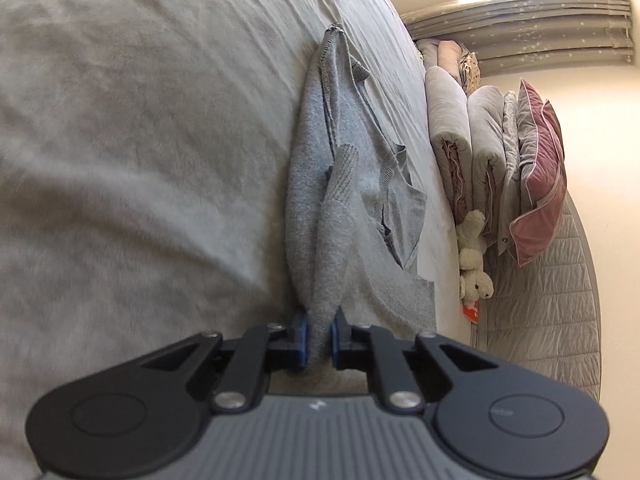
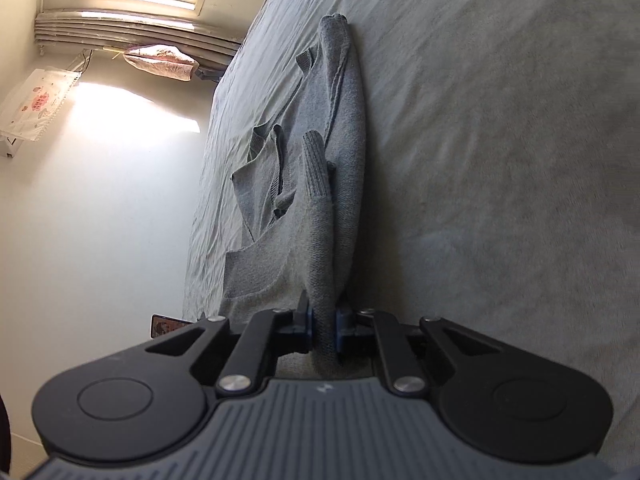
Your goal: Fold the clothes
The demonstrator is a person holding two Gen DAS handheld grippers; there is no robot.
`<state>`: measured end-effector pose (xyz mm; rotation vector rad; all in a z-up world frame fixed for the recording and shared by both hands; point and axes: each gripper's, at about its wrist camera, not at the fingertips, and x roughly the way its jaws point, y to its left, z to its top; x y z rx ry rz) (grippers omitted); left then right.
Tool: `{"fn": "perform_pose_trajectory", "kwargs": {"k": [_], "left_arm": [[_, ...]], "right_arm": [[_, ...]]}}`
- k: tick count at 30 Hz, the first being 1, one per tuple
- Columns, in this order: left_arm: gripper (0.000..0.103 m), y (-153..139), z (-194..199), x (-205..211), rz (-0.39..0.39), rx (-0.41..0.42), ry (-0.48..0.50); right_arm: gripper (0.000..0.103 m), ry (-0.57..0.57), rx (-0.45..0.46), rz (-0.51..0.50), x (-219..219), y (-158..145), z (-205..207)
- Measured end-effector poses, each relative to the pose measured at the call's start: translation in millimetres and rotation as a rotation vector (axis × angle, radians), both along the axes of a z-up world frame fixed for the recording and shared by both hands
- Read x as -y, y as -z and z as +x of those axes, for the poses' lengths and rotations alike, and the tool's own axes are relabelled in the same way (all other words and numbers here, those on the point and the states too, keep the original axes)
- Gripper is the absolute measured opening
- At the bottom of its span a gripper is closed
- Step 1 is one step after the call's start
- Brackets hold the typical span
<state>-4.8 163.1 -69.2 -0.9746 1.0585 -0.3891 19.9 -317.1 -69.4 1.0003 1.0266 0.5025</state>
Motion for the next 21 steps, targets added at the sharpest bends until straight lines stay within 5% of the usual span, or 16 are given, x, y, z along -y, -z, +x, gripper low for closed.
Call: {"fn": "perform_pose_trajectory", "kwargs": {"k": [17, 21], "left_arm": [[0.013, 9.6, -118.3, 23.3, 0.131, 0.056, 0.076], [0.025, 3.6, -116.5, 22.3, 0.155, 0.114, 0.071]], "right_arm": [[0.013, 0.006, -0.003, 0.011, 28.9, 13.4, -82.6], [0.026, -0.010, 0.063, -0.080, 21.0, 1.6, -86.8]]}}
